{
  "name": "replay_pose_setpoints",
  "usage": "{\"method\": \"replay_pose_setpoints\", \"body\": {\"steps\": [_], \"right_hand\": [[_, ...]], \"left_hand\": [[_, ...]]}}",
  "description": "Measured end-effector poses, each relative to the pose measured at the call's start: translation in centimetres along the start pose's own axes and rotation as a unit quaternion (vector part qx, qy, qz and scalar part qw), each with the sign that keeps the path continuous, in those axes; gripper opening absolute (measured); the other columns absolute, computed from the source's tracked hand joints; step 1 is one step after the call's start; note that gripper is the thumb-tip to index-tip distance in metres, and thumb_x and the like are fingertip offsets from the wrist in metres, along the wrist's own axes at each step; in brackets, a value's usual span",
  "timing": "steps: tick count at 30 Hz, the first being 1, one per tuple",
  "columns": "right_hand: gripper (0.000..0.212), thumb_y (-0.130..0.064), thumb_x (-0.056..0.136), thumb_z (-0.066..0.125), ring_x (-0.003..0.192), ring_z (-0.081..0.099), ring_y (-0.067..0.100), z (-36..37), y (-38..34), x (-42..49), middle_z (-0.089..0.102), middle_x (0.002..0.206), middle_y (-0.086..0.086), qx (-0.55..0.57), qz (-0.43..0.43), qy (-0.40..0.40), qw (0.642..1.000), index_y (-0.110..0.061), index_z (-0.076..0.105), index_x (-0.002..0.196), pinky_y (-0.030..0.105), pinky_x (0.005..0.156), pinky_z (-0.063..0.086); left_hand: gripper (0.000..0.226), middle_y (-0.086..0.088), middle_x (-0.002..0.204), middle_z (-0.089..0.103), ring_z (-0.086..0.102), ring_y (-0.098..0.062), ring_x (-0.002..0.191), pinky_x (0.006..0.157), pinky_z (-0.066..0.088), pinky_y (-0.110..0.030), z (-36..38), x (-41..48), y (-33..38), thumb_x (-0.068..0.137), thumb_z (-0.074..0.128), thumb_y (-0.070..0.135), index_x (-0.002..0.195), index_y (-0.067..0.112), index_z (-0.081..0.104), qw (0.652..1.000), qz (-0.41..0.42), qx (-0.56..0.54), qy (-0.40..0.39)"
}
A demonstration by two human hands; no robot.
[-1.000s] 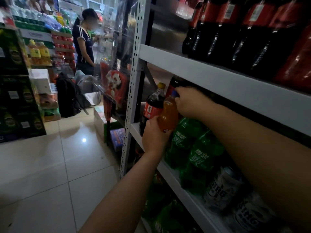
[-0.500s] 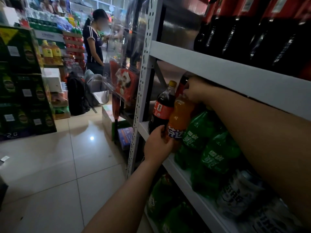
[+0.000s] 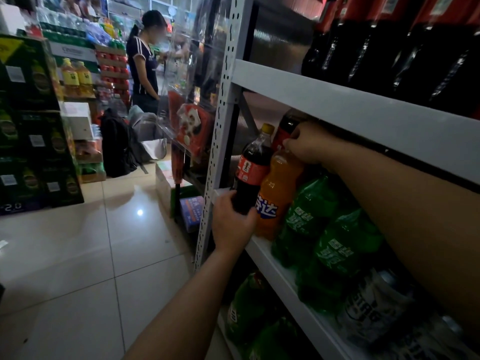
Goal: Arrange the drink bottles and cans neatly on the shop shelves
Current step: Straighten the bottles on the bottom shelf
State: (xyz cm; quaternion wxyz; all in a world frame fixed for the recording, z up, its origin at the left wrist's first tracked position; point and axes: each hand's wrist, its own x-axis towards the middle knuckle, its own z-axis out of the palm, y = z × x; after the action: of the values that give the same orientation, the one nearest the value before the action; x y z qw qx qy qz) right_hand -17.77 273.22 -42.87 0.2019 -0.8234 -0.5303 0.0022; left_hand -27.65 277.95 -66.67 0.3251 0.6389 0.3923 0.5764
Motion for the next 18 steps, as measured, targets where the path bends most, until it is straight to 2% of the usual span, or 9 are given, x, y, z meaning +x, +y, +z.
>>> {"method": "replay_pose_setpoints", "body": {"steps": [2,4,7,9,12,14,16,18], "right_hand": [[0.019,-0.027,0.094,0.054,0.064,0.042,0.010,0.1,0.2,0.0,0.045,0.073,-0.001,0.025,-0.003,-0.001,1.000,-0.017,0.050,0.079,0.024,0.050,0.028],[0.021,-0.026,0.095,0.053,0.063,0.041,0.008,0.2,0.4,0.0,0.044,0.072,-0.003,0.021,-0.009,-0.002,1.000,-0.018,0.047,0.077,0.022,0.049,0.028],[0.012,-0.025,0.097,0.052,0.067,0.045,0.013,0.4,0.2,0.2,0.048,0.079,0.002,-0.006,-0.012,-0.001,1.000,-0.013,0.053,0.097,0.025,0.053,0.030],[0.023,-0.026,0.097,0.050,0.080,0.048,0.018,0.4,0.0,0.3,0.052,0.094,0.008,-0.030,-0.003,-0.005,1.000,-0.007,0.055,0.111,0.026,0.064,0.035],[0.030,-0.026,0.098,0.049,0.092,0.052,0.024,0.4,-0.3,0.2,0.056,0.109,0.015,-0.042,0.002,-0.004,0.999,-0.004,0.055,0.117,0.029,0.071,0.037],[0.030,-0.026,0.098,0.049,0.090,0.051,0.023,0.3,-0.1,0.2,0.057,0.110,0.016,-0.043,0.002,-0.004,0.999,-0.003,0.056,0.115,0.029,0.071,0.036],[0.028,-0.027,0.097,0.050,0.088,0.052,0.024,0.3,0.0,0.2,0.058,0.109,0.017,-0.042,-0.002,-0.001,0.999,-0.003,0.057,0.111,0.030,0.070,0.038],[0.027,-0.027,0.097,0.051,0.088,0.053,0.025,0.4,0.1,0.2,0.059,0.108,0.018,-0.045,-0.005,0.003,0.999,-0.004,0.057,0.109,0.030,0.070,0.040]], "left_hand": [[0.073,0.000,0.128,0.044,0.046,-0.016,0.118,0.088,0.045,-0.030,-0.7,2.5,-0.3,0.070,0.067,0.044,0.133,0.027,0.036,0.997,-0.080,-0.012,0.007],[0.085,-0.003,0.142,0.036,0.038,-0.021,0.130,0.104,0.039,-0.039,-1.2,5.0,-0.3,0.073,0.069,0.033,0.145,0.025,0.025,0.986,-0.139,-0.043,-0.081],[0.088,-0.002,0.144,0.039,0.041,-0.022,0.131,0.106,0.037,-0.038,-1.6,7.5,-0.2,0.080,0.069,0.015,0.151,0.023,0.018,0.958,-0.156,-0.104,-0.216],[0.086,-0.003,0.147,0.041,0.043,-0.021,0.130,0.107,0.038,-0.041,-1.8,8.5,-0.5,0.082,0.069,0.012,0.151,0.025,0.019,0.941,-0.160,-0.107,-0.279],[0.077,-0.001,0.138,0.050,0.047,-0.020,0.126,0.105,0.041,-0.042,-1.4,8.6,-0.9,0.081,0.073,0.018,0.146,0.026,0.031,0.944,-0.128,-0.057,-0.298],[0.072,-0.002,0.133,0.050,0.048,-0.021,0.123,0.102,0.041,-0.037,-0.7,8.1,-1.0,0.078,0.075,0.025,0.139,0.023,0.038,0.961,-0.062,0.014,-0.270],[0.066,-0.005,0.126,0.052,0.050,-0.022,0.118,0.100,0.043,-0.038,0.0,7.8,-0.9,0.075,0.076,0.036,0.131,0.020,0.045,0.967,0.024,0.084,-0.240],[0.068,-0.008,0.122,0.054,0.051,-0.024,0.116,0.099,0.045,-0.043,0.4,7.9,-1.2,0.070,0.076,0.040,0.128,0.016,0.048,0.964,0.044,0.084,-0.250]]}}
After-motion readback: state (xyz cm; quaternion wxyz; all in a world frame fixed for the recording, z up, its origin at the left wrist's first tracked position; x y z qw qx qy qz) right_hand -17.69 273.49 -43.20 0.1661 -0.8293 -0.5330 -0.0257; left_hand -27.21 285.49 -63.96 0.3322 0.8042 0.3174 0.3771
